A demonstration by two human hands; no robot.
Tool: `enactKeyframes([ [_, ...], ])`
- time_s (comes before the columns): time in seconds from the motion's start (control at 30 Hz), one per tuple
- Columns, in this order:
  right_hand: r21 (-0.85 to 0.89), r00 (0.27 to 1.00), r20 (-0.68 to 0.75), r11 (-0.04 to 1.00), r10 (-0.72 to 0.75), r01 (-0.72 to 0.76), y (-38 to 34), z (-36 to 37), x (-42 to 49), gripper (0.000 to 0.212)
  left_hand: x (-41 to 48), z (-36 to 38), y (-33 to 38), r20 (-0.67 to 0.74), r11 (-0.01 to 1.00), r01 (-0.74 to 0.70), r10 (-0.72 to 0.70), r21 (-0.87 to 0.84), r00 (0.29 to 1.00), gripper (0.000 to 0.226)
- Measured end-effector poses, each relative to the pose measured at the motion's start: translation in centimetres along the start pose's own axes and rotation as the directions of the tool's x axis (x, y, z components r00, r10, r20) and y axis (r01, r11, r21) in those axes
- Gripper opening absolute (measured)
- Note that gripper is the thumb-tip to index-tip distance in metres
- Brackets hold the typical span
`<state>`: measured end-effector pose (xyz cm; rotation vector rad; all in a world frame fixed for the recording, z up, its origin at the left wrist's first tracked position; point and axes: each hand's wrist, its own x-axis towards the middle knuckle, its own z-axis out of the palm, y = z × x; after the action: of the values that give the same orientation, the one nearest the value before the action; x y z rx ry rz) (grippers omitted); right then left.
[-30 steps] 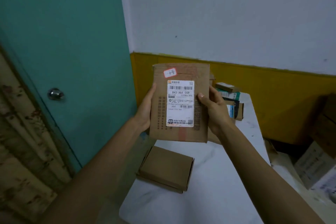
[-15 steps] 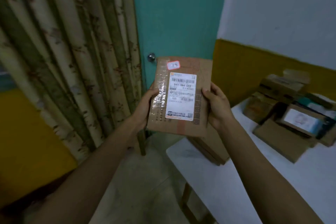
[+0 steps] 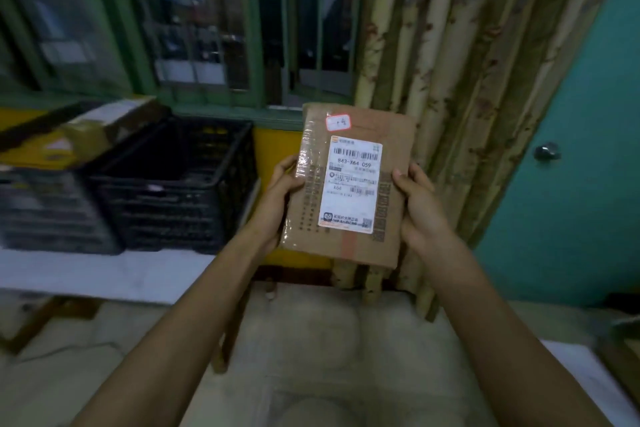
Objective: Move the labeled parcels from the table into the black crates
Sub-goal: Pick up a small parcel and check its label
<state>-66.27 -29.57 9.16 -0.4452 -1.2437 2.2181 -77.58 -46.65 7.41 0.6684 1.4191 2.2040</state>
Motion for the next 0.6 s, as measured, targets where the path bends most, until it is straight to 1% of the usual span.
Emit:
enactKeyframes([
  [0.1, -0.03, 0.994, 0.105, 0.999, 0.032, -0.029, 4.9, 8.8, -0.7, 0.045, -2.1, -9.2, 4.1, -0.068, 0.999, -0.043, 0.044, 0.024, 0.997, 0.042],
  [0.2, -0.159, 0.971, 0.235, 0.987, 0.034, 0.004, 9.8, 17.0, -1.7, 0.049, -4.1, -18.4, 7.6, -0.146, 0.996, -0.058, 0.068, 0.07, 0.987, 0.04],
  [0.23, -0.197, 0.968, 0.249, 0.98, 0.034, 0.016, 11.5, 19.3, -2.0, 0.051, -4.7, -21.1, 8.6, -0.162, 0.996, -0.054, 0.066, 0.075, 0.985, 0.04],
  [0.3, -0.236, 0.975, 0.216, 0.972, 0.048, 0.005, 14.6, 23.1, -2.7, 0.058, -5.4, -25.5, 10.4, -0.173, 0.997, -0.05, 0.059, 0.059, 0.983, 0.04],
  [0.37, -0.219, 0.982, 0.179, 0.976, 0.056, -0.016, 17.1, 25.9, -2.9, 0.058, -5.4, -28.4, 11.8, -0.164, 0.998, -0.036, 0.044, 0.051, 0.985, 0.037],
  [0.47, -0.206, 0.981, 0.194, 0.978, 0.024, 0.017, 18.8, 29.0, -1.9, 0.053, -4.1, -31.3, 13.2, -0.197, 0.996, -0.043, 0.056, 0.072, 0.979, 0.037],
  [0.53, -0.239, 0.975, 0.22, 0.968, -0.023, 0.076, 18.9, 30.8, -0.2, 0.051, -2.3, -32.7, 13.8, -0.219, 0.993, -0.075, 0.093, 0.089, 0.971, 0.037],
  [0.6, -0.316, 0.96, 0.261, 0.931, -0.099, 0.182, 18.8, 32.5, 2.1, 0.046, 0.2, -33.8, 14.5, -0.212, 0.988, -0.113, 0.132, 0.102, 0.968, 0.038],
])
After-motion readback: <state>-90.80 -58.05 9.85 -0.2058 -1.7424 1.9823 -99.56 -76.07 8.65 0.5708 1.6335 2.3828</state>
